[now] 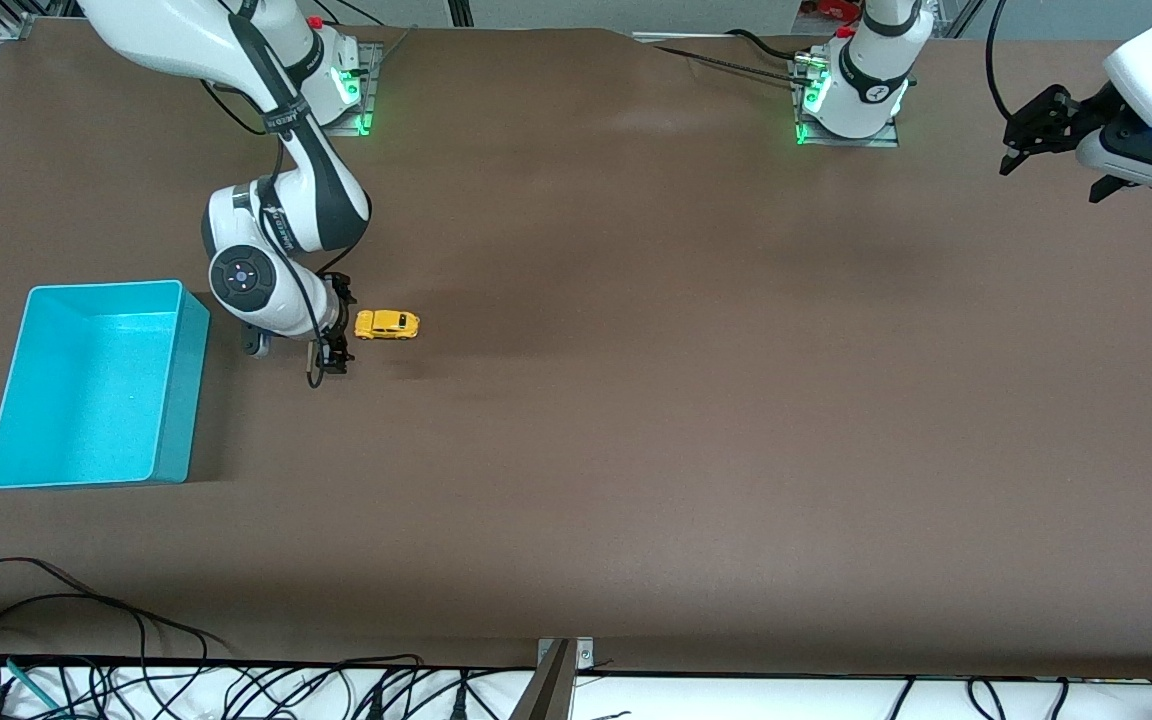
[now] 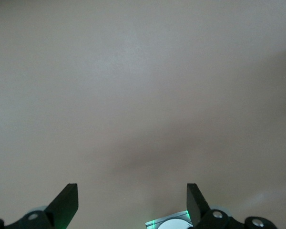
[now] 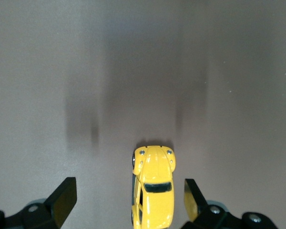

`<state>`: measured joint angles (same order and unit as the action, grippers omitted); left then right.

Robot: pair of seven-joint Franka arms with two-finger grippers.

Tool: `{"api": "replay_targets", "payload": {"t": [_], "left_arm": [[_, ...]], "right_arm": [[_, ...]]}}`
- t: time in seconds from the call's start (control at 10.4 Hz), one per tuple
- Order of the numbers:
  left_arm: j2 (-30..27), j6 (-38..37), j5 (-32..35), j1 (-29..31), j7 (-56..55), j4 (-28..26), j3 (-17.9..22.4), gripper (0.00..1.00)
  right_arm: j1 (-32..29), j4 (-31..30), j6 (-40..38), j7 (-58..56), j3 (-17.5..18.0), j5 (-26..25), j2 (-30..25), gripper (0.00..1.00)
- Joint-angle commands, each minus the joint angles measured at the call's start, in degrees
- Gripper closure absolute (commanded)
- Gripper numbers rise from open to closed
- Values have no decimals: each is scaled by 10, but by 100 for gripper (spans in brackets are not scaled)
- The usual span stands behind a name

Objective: Wind up and store yellow beetle car
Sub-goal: 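Lower the right gripper and grasp the yellow car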

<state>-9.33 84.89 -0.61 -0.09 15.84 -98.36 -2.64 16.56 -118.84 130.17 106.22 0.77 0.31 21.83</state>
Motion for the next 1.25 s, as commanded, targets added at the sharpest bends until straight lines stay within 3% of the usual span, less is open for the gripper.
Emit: {"api": "replay_targets", "payload": {"t": [0.0, 0.39, 0.67, 0.77, 0.87, 0.96, 1.06, 1.16], "left_arm": [[9, -15, 7, 1, -11, 20, -3, 0], [34, -14, -15, -3, -105, 46, -4, 0], [40, -14, -15, -3, -109, 48, -4, 0], [41, -14, -15, -3, -108, 48, -4, 0], [41, -14, -15, -2, -107, 48, -4, 0], [41, -14, -15, -3, -108, 48, -4, 0], [41, -14, -15, -3, -107, 48, -4, 0], [41, -14, -15, -1, -107, 48, -4, 0]], "right_arm": [[8, -11, 12, 27, 2, 7, 4, 0], [8, -30, 41, 82, 37, 7, 7, 0], [17, -92, 141, 82, 37, 5, 13, 3], [21, -93, 146, 82, 37, 3, 22, 11], [21, -93, 146, 82, 37, -1, 25, 30], [23, -90, 146, 82, 36, -4, 31, 58], [24, -90, 144, 80, 36, -5, 31, 72], [25, -86, 140, 83, 36, -5, 28, 73]]}}
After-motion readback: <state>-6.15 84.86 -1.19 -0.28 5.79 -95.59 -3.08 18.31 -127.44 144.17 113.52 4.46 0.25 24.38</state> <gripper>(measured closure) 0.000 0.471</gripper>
